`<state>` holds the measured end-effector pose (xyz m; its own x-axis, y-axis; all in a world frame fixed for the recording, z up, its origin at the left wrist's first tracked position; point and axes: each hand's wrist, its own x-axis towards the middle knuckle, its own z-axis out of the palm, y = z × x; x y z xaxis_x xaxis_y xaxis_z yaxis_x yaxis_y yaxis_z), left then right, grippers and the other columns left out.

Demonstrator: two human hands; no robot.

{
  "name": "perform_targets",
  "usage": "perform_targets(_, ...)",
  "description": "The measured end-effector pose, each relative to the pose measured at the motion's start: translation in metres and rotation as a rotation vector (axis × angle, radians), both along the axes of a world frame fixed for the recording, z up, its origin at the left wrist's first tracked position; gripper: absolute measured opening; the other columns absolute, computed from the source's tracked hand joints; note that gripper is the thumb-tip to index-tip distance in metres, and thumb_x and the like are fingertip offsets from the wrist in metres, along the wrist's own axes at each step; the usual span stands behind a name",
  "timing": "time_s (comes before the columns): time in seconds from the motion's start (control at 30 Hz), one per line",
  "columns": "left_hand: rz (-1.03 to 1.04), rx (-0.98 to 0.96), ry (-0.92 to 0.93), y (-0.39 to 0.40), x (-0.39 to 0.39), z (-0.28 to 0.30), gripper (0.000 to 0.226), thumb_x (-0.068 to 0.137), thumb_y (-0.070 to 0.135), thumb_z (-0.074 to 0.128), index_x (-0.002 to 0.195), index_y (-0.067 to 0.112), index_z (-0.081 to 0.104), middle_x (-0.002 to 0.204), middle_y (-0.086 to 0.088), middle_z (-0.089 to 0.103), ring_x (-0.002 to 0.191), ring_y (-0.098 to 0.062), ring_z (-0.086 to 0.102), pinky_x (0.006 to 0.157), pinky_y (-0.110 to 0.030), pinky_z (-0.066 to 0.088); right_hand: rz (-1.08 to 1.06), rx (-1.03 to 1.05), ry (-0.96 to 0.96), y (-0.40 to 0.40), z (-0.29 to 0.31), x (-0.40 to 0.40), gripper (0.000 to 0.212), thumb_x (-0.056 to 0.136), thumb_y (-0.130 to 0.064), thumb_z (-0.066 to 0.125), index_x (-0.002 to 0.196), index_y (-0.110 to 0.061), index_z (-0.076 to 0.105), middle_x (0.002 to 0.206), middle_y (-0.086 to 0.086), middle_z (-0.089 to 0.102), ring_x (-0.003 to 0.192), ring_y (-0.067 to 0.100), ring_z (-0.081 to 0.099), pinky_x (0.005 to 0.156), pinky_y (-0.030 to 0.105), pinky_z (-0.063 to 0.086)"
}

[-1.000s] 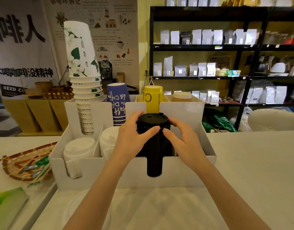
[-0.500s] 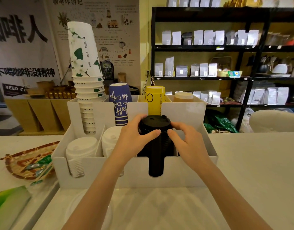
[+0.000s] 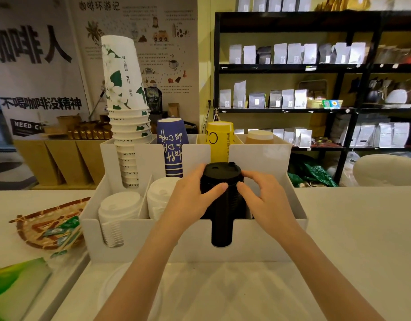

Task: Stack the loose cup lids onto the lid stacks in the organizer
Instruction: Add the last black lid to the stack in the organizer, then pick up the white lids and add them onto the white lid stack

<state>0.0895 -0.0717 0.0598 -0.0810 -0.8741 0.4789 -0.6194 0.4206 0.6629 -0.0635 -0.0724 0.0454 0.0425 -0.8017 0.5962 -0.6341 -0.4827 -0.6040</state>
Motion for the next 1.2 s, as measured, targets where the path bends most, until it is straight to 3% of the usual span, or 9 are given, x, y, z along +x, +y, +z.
perform_targets(0.1,0.06,-0.05,-0.203,0.0,0.002,-0.003,0.05,0.085,0.046,0.046,0.123,0.015,0.039,0.119,0.0,0.049,0.113,-0.018,0.046,0.087,-0.027,0.045,0.006,-0.027,-0.003,0.001,-0.001,0.004,0.051,0.088,-0.027,0.05,0.136,-0.017,0.034,0.139,0.002,0.044,0.13,0.016,0.034,0.102,0.025,0.024)
perform_targets(0.2,0.052,-0.011,-0.235,0.014,0.011,0.001,0.065,0.087,0.047,0.04,0.141,0.018,0.02,0.151,0.0,0.025,0.141,-0.016,0.016,0.114,-0.034,0.018,0.01,-0.104,0.018,0.008,0.002,0.011,0.058,0.087,-0.026,0.053,0.138,-0.017,0.028,0.141,0.004,0.041,0.13,0.015,0.031,0.1,0.02,0.02)
perform_targets(0.37,0.062,-0.053,-0.138,0.049,0.046,-0.005,0.056,0.085,0.044,0.046,0.137,0.031,0.027,0.148,0.009,0.031,0.135,-0.009,0.026,0.109,-0.031,0.024,0.096,-0.221,0.101,0.034,0.005,0.032,0.059,0.08,-0.032,0.048,0.135,-0.016,0.035,0.133,0.007,0.049,0.125,0.019,0.038,0.102,0.028,0.03)
perform_targets(0.47,0.139,-0.027,-0.149,0.07,0.073,-0.022,0.051,0.084,0.044,0.049,0.132,0.035,0.033,0.143,0.009,0.038,0.128,-0.009,0.034,0.105,-0.033,0.03,0.225,-0.204,0.128,0.047,-0.003,0.048,0.057,0.08,-0.03,0.05,0.134,-0.019,0.036,0.135,0.003,0.048,0.122,0.006,0.035,0.1,0.018,0.027)
perform_targets(0.63,0.255,0.194,-0.076,0.105,0.105,-0.054,0.086,0.063,0.063,0.056,0.137,0.03,0.026,0.146,0.006,0.036,0.128,-0.013,0.038,0.105,-0.041,0.038,0.551,0.186,-0.069,0.061,-0.028,0.081,0.053,0.086,-0.025,0.054,0.134,-0.03,0.033,0.122,-0.01,0.05,0.111,0.003,0.048,0.09,0.015,0.037)
perform_targets(0.8,0.237,0.373,-0.061,0.128,0.119,-0.085,0.118,0.048,0.062,0.074,0.141,0.032,0.009,0.153,0.01,0.015,0.137,-0.007,0.017,0.112,-0.03,0.019,0.601,0.376,-0.103,0.067,-0.055,0.102,0.057,0.085,-0.018,0.055,0.136,-0.026,0.031,0.123,-0.006,0.05,0.112,0.008,0.048,0.085,0.014,0.038)
perform_targets(0.93,0.223,0.436,-0.136,0.134,0.126,-0.101,0.127,0.046,0.054,0.08,0.142,0.029,0.0,0.154,0.009,0.007,0.138,-0.005,0.009,0.111,-0.026,0.013,0.59,0.443,0.003,0.071,-0.075,0.105,0.061,0.085,-0.023,0.054,0.139,-0.028,0.026,0.126,-0.01,0.043,0.117,0.006,0.041,0.094,0.023,0.031)
perform_targets(1.07,0.228,0.459,-0.17,0.135,0.127,-0.107,0.124,0.05,0.048,0.081,0.143,0.025,0.001,0.154,0.006,0.015,0.139,-0.012,0.018,0.11,-0.026,0.018,0.62,0.579,-0.097,0.079,-0.09,0.108,0.059,0.084,-0.027,0.056,0.137,-0.029,0.03,0.131,-0.012,0.044,0.122,0.008,0.043,0.104,0.03,0.035)
perform_targets(1.2,0.243,0.403,-0.148,0.135,0.128,-0.108,0.116,0.053,0.045,0.08,0.143,0.024,0.011,0.151,0.005,0.025,0.136,-0.013,0.026,0.11,-0.029,0.024,0.655,0.634,-0.163,0.081,-0.094,0.11,0.051,0.084,-0.025,0.056,0.132,-0.027,0.039,0.118,-0.019,0.052,0.114,0.002,0.048,0.097,0.023,0.037)
